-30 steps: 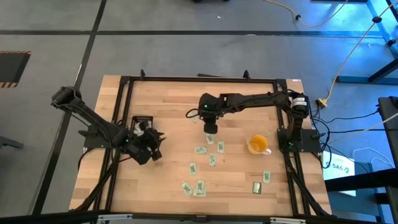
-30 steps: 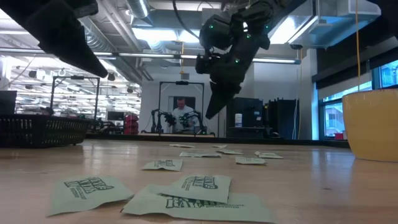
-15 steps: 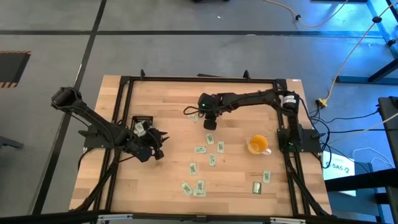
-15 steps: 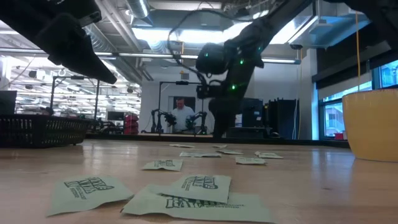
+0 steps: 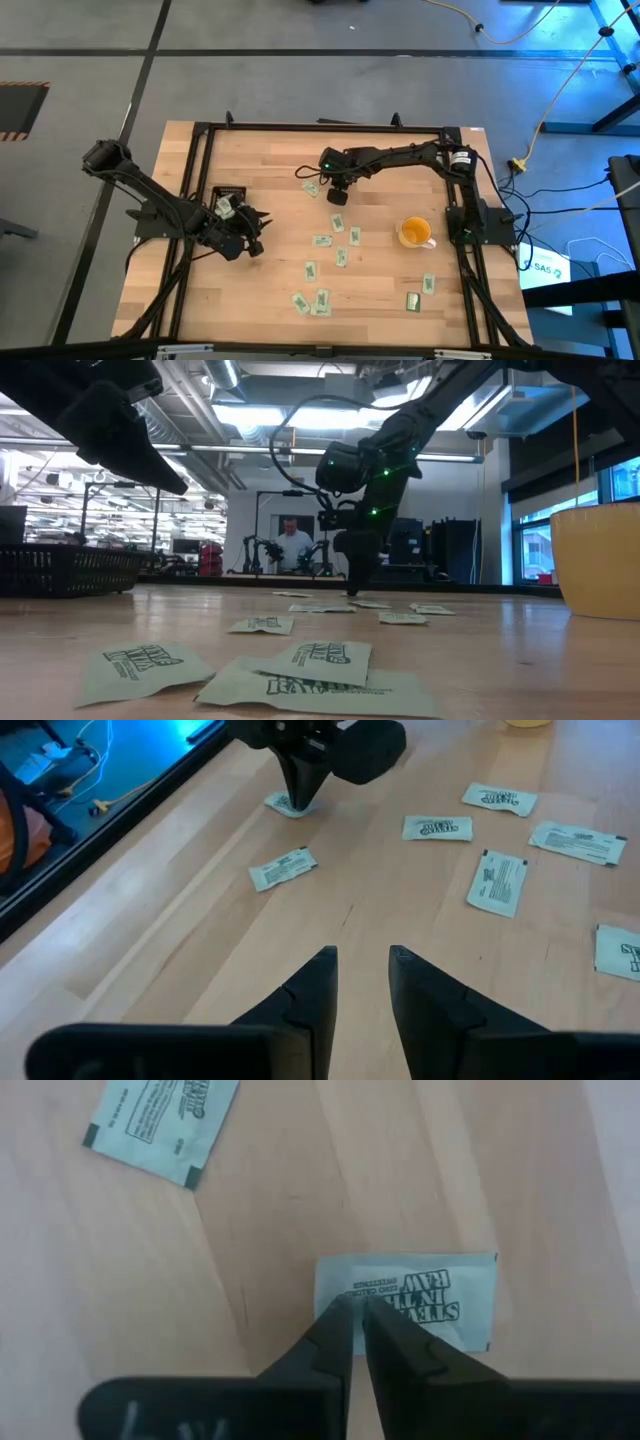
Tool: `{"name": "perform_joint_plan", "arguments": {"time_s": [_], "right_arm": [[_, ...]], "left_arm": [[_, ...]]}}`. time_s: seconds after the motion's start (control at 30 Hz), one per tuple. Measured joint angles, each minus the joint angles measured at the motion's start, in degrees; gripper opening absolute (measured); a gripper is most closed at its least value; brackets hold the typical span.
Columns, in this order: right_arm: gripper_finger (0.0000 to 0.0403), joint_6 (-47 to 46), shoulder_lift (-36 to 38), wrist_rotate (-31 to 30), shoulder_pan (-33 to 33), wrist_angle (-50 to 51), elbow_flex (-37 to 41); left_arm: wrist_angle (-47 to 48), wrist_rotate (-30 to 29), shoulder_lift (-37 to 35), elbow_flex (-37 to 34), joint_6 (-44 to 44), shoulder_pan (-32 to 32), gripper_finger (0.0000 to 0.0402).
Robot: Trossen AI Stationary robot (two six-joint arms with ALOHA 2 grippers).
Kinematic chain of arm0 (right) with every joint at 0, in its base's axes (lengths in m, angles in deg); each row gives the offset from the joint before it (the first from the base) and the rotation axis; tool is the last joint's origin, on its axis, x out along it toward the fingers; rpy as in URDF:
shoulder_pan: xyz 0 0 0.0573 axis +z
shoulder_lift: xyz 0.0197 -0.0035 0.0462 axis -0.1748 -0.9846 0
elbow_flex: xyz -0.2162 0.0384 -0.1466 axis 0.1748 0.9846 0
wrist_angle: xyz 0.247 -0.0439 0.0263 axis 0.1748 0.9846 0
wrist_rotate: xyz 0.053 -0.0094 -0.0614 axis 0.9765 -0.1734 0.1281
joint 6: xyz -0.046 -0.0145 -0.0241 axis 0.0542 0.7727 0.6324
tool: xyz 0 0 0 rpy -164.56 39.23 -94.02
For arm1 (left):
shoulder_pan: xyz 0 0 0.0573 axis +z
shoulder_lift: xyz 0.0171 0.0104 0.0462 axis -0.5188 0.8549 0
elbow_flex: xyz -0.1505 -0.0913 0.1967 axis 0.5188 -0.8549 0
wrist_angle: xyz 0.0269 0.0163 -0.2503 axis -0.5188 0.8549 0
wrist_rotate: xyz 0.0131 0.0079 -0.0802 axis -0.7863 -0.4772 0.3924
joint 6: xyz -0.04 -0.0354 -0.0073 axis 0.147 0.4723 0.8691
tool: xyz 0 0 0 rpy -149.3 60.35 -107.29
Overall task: Pick and place Stevia / Truvia into bins
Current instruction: Put the stevia packet into the black bin
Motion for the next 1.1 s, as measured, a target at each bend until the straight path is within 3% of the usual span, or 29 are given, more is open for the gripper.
{"name": "perform_joint_plan", "arguments": {"time_s": [0.1,0.57,0.87,1.1], "right_arm": [[0.0037,-0.17,-0.14,2.75,-0.31,0.57,0.00],[0.0053,-0.26,-0.33,2.80,-0.15,2.04,0.11],[0.0008,0.97,-0.31,2.68,-0.15,2.25,0.22],[0.0010,1.03,-0.31,2.56,-0.13,2.08,0.30]], "left_arm": [[0.00,0.05,0.00,0.00,0.00,0.00,0.0088],[0.00,0.18,0.00,0.00,0.22,0.00,0.0088],[0.00,0.20,0.00,0.00,1.55,0.00,0.0088],[0.00,1.26,0.00,0.00,1.55,0.00,0.0088]]}}
